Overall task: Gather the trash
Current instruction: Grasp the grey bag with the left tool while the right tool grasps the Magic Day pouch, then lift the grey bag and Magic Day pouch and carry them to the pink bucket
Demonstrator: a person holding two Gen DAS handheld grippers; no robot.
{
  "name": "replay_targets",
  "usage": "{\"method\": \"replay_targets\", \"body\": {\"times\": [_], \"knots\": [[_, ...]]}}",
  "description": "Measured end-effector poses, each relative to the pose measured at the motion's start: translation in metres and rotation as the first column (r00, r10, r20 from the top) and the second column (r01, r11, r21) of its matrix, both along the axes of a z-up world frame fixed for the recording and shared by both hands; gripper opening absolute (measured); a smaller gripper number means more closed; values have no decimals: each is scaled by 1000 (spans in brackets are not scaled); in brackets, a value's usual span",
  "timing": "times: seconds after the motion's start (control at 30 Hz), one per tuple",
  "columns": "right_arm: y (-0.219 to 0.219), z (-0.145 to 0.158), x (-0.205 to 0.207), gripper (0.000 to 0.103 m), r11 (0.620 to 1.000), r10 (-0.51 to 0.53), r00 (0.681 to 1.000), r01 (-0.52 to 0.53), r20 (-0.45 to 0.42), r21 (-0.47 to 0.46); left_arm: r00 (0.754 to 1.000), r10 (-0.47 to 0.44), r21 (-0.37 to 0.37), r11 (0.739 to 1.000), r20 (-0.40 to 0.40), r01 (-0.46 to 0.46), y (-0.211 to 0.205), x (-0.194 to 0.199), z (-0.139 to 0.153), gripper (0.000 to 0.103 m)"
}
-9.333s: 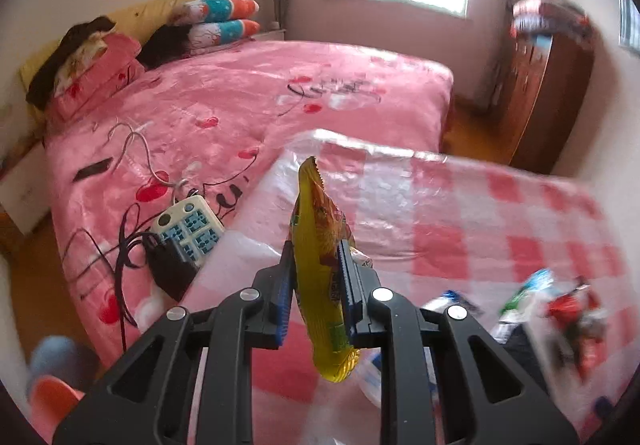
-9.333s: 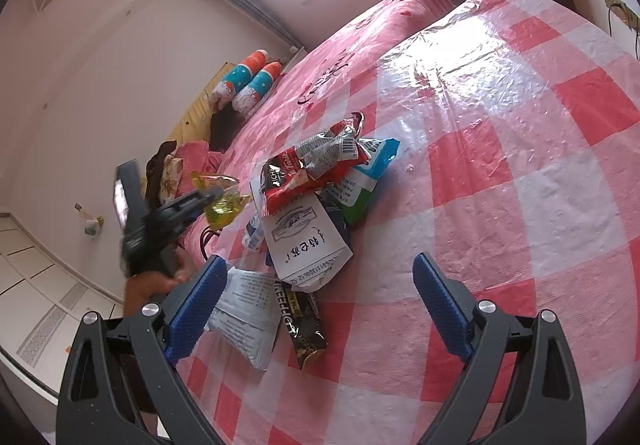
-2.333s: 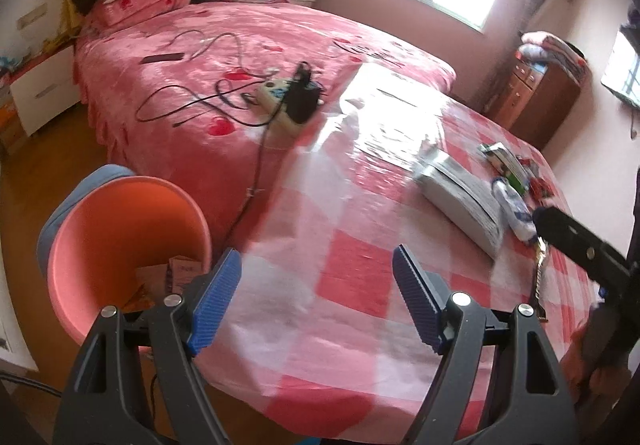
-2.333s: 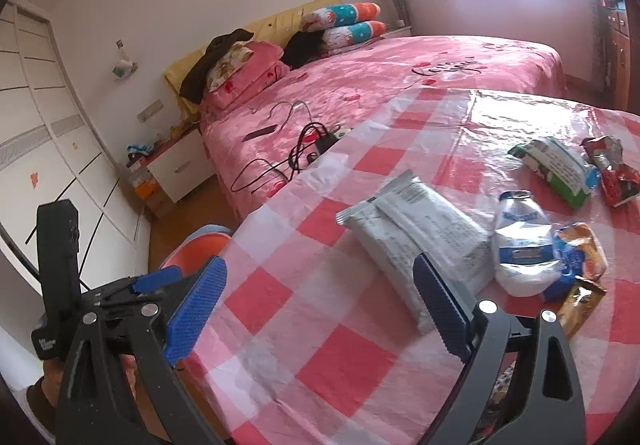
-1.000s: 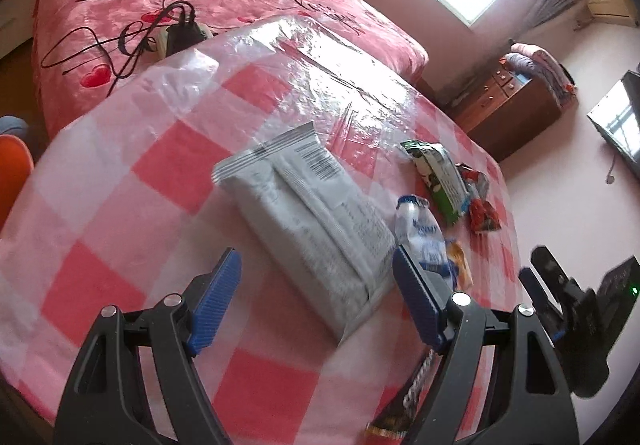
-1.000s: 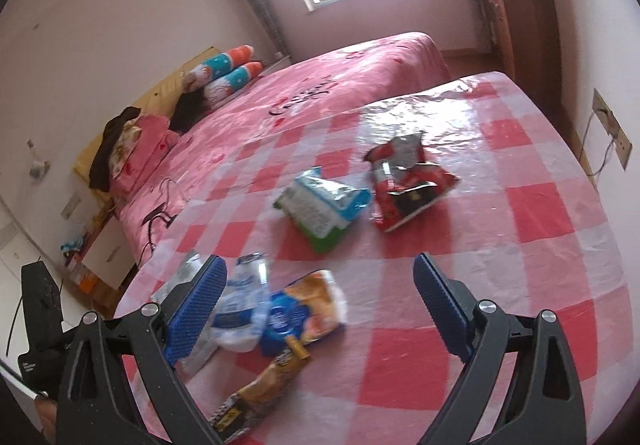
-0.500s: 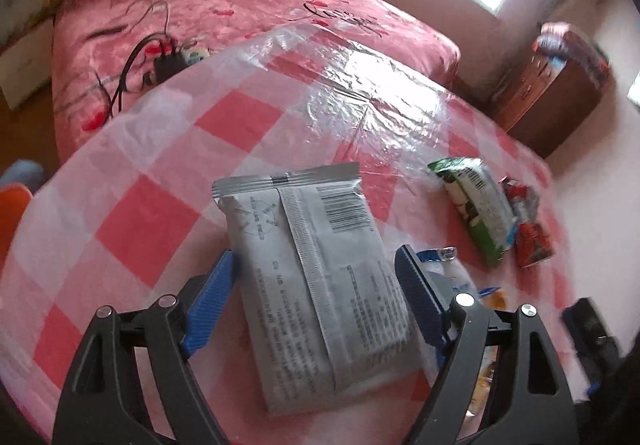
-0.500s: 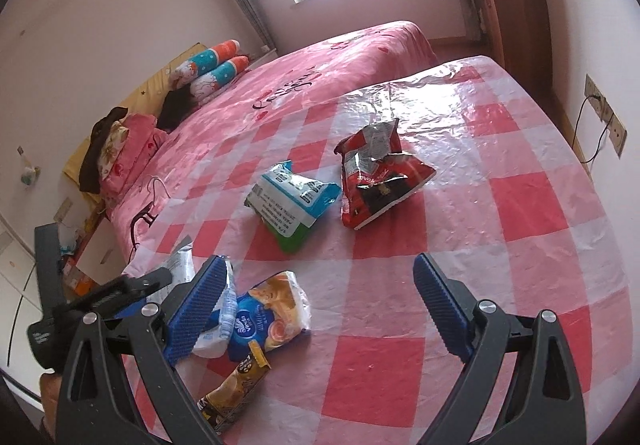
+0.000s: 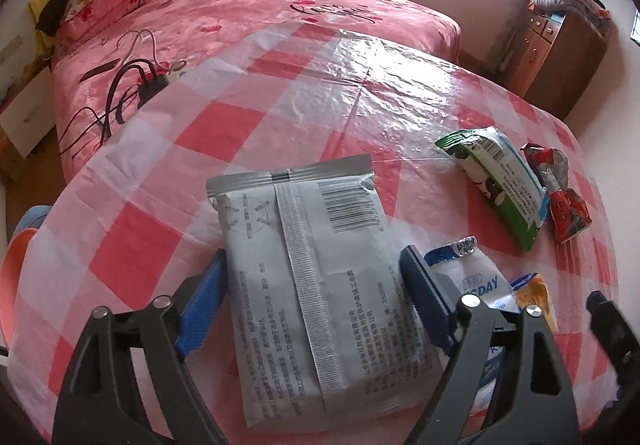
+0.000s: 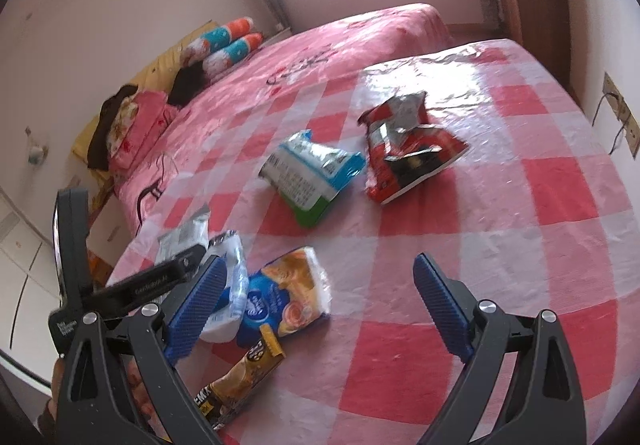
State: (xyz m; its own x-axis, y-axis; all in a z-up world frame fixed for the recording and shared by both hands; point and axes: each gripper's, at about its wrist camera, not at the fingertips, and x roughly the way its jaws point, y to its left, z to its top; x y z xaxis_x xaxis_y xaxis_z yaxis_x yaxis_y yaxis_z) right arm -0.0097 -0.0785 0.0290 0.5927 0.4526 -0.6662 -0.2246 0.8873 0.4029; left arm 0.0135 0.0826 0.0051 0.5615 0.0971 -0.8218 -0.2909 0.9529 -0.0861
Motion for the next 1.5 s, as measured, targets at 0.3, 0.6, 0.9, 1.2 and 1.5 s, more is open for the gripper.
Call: {"method": "replay_targets", "body": {"times": [0.3,0.6,0.9,1.2,1.5], "knots": [[30,-3,-5,93,995,86,996,-86,9,-45,1000,-10,-6,1000,16,10,3,-4,0,77],[54,-2,-10,93,989,138,990,-135,40,-67,999,-21,-33,999,27,22,13,-14,1,75],[83,-6,-11,93,966,207,976,-192,68,-175,999,-1,-67,998,35,4,34,-28,2,75],[113,-10,-16,93,932,254,964,-224,72,-284,999,6,-87,996,32,-4,60,-49,2,74],[133,-13,-10,93,905,264,961,-219,78,-365,1000,-5,-93,996,30,8,78,-73,3,74]]}}
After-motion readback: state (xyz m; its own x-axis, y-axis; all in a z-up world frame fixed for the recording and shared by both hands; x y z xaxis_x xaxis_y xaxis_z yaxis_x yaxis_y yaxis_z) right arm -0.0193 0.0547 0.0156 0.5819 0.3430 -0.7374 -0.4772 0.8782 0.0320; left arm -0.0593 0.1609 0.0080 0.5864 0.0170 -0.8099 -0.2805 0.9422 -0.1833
